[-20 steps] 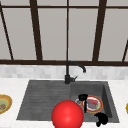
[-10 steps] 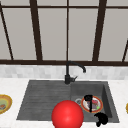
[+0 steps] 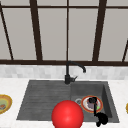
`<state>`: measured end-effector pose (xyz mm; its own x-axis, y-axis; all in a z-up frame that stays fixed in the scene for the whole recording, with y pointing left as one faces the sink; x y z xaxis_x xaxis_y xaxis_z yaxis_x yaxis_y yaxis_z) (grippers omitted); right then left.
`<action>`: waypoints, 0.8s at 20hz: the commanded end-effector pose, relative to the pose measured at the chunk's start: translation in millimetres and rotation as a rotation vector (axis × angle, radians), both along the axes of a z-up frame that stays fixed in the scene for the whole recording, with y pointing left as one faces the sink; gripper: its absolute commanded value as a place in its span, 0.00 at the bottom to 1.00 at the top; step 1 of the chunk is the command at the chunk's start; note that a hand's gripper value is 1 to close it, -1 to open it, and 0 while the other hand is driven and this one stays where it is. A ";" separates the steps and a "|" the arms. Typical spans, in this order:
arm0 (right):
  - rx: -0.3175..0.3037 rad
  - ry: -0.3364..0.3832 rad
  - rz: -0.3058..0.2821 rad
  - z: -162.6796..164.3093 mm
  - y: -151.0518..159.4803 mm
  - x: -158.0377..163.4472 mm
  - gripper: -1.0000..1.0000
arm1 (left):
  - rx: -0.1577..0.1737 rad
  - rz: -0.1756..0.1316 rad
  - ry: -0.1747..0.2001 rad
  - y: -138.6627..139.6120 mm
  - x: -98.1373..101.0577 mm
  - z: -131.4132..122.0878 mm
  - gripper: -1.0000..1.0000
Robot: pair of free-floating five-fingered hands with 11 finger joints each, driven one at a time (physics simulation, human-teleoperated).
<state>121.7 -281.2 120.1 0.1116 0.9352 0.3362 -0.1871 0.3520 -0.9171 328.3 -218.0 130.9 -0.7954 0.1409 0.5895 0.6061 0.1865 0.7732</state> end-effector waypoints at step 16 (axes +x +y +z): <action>0.000 0.000 0.000 0.0 0.0 0.0 0.50 | 0.023 -0.069 0.377 15.3 79.1 -44.1 0.00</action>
